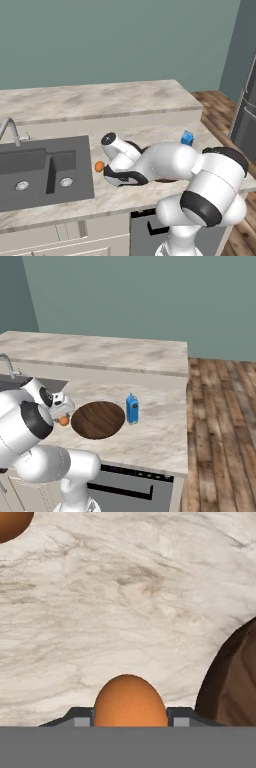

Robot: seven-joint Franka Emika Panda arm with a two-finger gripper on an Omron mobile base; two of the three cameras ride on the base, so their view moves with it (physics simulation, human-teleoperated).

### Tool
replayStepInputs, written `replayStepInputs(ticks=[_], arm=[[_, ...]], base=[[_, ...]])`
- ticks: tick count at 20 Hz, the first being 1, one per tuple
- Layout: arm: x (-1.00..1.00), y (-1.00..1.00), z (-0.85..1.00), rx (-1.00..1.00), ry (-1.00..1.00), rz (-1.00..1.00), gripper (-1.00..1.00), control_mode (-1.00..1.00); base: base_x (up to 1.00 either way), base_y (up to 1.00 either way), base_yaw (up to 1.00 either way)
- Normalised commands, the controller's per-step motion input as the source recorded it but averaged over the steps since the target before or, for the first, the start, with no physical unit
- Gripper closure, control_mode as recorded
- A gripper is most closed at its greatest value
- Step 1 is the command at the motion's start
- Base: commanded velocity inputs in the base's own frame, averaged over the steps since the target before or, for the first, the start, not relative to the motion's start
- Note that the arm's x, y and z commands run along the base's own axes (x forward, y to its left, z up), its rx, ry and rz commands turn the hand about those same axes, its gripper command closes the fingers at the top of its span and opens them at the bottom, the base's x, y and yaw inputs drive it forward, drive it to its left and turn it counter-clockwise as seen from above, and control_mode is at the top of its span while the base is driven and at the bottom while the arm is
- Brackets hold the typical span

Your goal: Gather the eggs and milk located in the vicinity of the sink area and place them right next to the bowl.

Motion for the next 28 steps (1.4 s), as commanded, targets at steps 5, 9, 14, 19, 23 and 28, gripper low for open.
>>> replayStepInputs(ticks=[5, 9, 14, 19, 23, 28], arm=[[0.22, 0.07, -0.14, -0.03, 0.00, 0.04, 1.00, -1.00], [0.01, -0.03, 0.00, -0.03, 0.00, 0.00, 1.00, -1.00], [0.00, -0.03, 0.05, 0.00, -0.01, 0.00, 1.00, -1.00], [0.00, -0.02, 0.02, 0.00, -0.03, 0.00, 1.00, -1.00], [0.00, -0.07, 0.00, 0.00, -0.05, 0.00, 1.00, -1.00], [0.00, -0.15, 0.00, 0.00, -0.06, 0.00, 1.00, -1.00]], base=[[0.00, 0.00, 0.00], [0.00, 0.00, 0.00], [0.00, 0.00, 0.00], [0.00, 0.00, 0.00], [0.00, 0.00, 0.00], [0.00, 0.00, 0.00]])
